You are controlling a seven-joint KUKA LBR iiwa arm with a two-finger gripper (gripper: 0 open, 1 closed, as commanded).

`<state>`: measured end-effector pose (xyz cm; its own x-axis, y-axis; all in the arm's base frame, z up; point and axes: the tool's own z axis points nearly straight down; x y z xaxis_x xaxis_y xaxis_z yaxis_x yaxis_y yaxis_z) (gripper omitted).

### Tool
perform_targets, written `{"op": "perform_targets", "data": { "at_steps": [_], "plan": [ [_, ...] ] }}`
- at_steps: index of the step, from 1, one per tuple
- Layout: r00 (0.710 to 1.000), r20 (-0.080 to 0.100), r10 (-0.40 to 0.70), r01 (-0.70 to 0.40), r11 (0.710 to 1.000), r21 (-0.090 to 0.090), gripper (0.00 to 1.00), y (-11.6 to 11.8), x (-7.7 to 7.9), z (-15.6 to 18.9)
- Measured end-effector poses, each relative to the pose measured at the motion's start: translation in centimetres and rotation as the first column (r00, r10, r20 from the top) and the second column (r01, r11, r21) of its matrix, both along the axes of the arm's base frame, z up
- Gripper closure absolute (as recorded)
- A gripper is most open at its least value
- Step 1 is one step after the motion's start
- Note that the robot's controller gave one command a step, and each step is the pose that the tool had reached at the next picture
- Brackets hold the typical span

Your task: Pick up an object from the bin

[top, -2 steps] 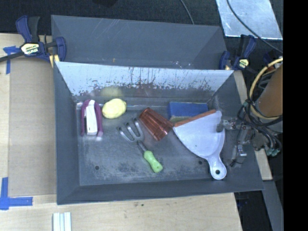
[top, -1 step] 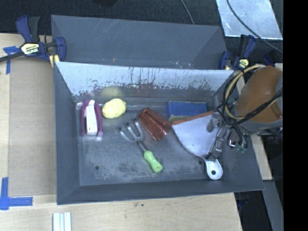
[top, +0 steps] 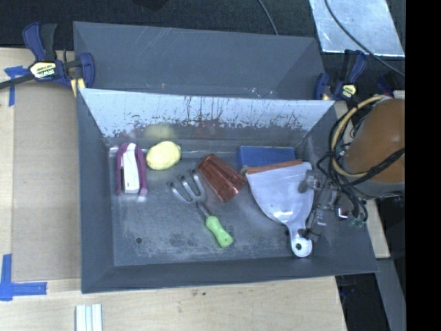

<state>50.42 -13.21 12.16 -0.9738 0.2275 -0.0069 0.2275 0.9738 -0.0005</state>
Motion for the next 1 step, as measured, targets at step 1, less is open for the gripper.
{"op": "perform_targets", "data": {
  "at_steps": [1],
  "plan": [
    [0.994, 0.001, 0.114, -0.114, 0.994, 0.0, 0.0, 4.65, -2.06, -2.23]
  ]
}}
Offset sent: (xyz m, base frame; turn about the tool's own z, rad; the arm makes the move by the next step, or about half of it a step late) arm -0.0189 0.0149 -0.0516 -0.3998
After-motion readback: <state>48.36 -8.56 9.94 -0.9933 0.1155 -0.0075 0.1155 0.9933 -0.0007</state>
